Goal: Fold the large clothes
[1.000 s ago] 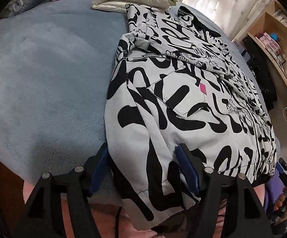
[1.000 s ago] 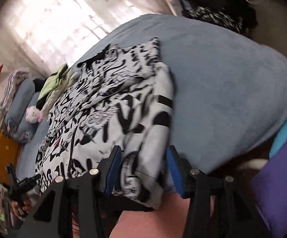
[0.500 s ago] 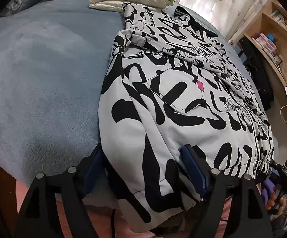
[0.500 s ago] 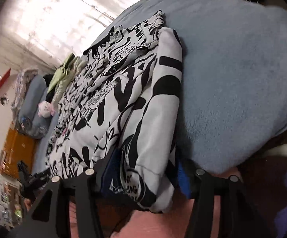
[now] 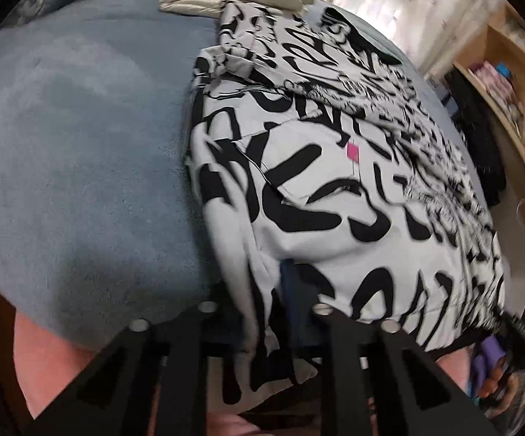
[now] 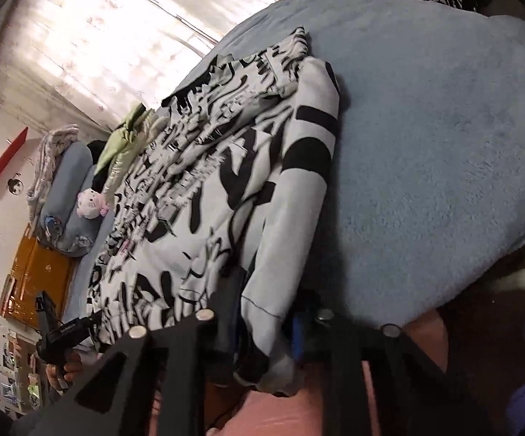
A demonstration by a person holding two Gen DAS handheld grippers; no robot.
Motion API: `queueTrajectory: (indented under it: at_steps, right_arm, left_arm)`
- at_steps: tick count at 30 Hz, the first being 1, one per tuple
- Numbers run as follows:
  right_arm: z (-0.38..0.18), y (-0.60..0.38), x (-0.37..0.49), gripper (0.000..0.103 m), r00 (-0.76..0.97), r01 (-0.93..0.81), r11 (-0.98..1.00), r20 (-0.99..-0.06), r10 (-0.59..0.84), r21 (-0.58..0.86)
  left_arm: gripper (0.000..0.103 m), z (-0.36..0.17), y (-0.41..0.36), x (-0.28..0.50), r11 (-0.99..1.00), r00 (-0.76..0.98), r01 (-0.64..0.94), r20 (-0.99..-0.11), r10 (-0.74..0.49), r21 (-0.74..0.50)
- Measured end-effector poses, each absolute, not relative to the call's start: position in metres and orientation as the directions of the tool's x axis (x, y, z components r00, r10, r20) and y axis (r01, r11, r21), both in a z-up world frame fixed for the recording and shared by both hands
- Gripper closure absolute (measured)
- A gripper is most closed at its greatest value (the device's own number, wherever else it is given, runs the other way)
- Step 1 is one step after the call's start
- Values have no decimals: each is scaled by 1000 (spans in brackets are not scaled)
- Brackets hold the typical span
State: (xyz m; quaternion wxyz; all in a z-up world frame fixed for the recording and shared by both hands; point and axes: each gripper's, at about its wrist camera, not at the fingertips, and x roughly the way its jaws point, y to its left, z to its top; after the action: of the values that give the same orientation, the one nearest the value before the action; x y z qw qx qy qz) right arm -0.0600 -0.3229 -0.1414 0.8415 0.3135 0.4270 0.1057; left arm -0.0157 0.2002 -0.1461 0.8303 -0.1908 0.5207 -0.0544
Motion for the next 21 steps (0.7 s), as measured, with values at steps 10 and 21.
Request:
queueTrajectory:
  at_steps: [10,21]
  right_arm:
    - [-88,-319,-71,90,639,27,803,-628,444,596]
    - [-45,-326,-100,90,594,-5,821,-659,461,570]
  left_arm:
    - [99,-112,209,-31,880,476,-126,-806,-351,-458]
    - [99,-63,221,-56,852,445,-91,-787,-428,-515]
